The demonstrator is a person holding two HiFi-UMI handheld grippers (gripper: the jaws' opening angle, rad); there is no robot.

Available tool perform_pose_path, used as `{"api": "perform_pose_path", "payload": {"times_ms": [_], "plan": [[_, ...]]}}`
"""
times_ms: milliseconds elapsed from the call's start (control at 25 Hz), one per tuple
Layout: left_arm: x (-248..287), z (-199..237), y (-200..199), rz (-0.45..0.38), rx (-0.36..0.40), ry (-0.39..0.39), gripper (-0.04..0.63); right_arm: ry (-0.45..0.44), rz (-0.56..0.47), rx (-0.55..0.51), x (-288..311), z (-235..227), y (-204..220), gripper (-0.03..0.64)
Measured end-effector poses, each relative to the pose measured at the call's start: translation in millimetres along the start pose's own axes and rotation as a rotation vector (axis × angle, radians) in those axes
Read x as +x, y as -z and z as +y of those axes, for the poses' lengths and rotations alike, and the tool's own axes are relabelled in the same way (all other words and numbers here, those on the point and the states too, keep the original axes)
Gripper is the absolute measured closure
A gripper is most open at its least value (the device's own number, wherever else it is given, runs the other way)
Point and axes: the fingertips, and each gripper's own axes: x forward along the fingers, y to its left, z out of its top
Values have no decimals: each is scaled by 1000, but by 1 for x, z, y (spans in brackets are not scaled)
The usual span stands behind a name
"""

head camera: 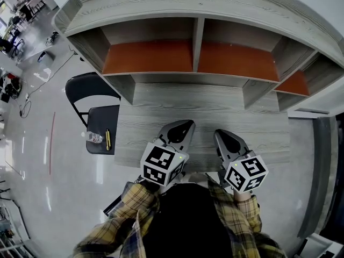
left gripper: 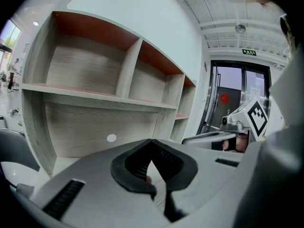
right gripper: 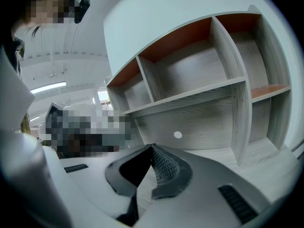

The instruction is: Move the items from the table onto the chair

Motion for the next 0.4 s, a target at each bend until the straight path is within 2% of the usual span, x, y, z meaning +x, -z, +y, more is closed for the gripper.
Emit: {"api": "perform_pose_path", "payload": {"times_ms": [400], "plan": [[0,7,-3,4,22,16,591,0,0,-7,-1,8,2,600]]}}
